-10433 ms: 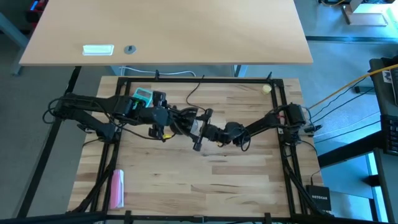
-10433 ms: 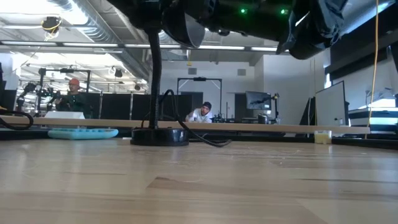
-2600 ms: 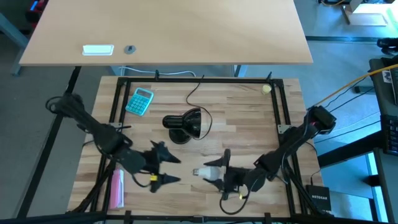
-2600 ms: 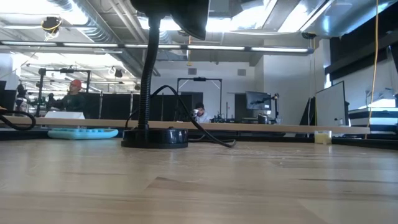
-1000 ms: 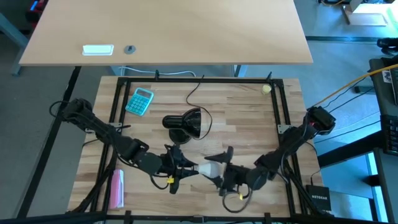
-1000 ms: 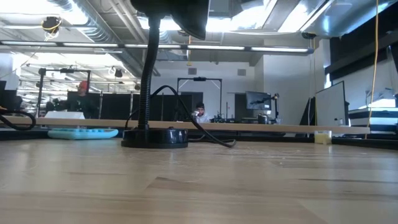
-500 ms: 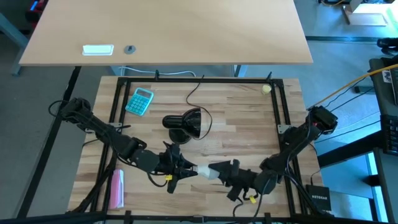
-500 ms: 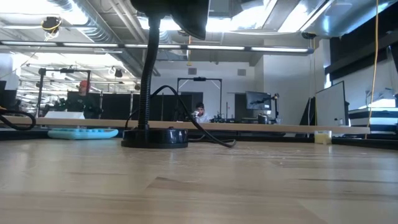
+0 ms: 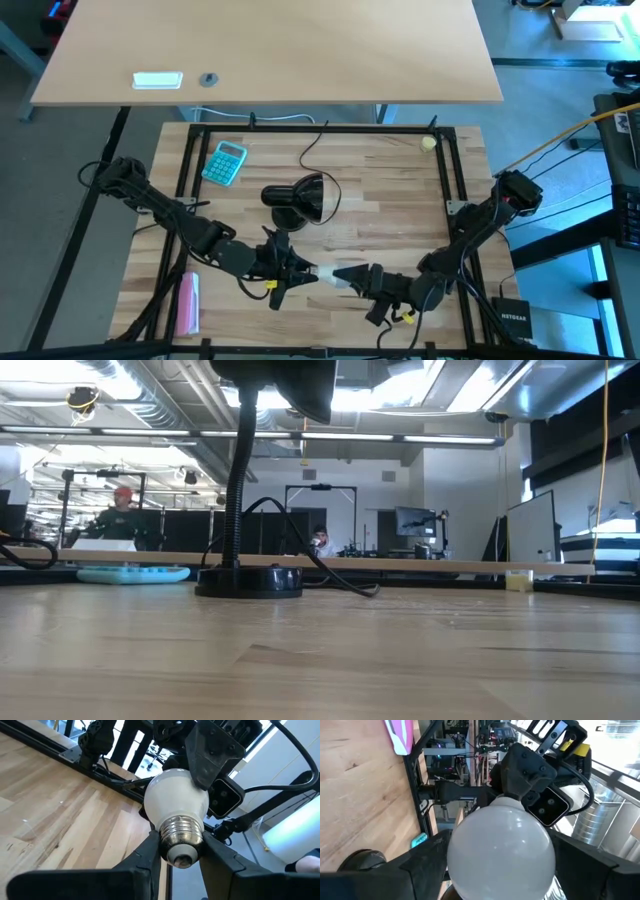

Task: Screw lightbulb
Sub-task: Insert the lightbulb into the black lamp

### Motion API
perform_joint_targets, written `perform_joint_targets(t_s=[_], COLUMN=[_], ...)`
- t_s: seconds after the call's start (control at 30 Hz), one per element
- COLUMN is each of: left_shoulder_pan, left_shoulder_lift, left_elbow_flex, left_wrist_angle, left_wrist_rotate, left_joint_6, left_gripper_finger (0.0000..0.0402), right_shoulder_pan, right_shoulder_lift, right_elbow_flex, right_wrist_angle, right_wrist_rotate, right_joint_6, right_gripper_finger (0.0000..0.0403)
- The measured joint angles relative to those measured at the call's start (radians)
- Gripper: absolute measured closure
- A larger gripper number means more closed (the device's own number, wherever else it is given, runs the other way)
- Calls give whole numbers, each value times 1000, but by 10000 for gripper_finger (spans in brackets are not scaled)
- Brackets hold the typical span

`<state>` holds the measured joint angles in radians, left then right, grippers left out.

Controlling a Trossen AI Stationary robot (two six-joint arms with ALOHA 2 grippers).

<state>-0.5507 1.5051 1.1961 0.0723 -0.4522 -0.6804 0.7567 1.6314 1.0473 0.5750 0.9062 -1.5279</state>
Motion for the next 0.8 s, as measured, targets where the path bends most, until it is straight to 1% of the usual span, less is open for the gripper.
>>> perform_joint_targets(t_s=[0.27,0.4,0.5,0.67,0.8], left_shoulder_pan=[0,0,0,0,0], left_shoulder_lift=[0,0,0,-1,-30], left_elbow_flex=[0,0,0,0,0], left_wrist_angle=[-1,-1,1,3,-10], left_wrist_rotate=[2,2,2,2,2], left_joint_6=[2,4,10,16,60], left_gripper_finger=[312,310,285,226,184], right_shoulder_pan=[0,0,1,3,3], right_shoulder_lift=[0,0,0,1,-10], right_elbow_flex=[0,0,0,-1,-1], right_wrist_angle=[0,0,4,36,78], right_wrist_rotate=[1,1,4,69,70], right_joint_6=[-43,-44,-22,75,151], right_gripper_finger=[119,123,122,123,123])
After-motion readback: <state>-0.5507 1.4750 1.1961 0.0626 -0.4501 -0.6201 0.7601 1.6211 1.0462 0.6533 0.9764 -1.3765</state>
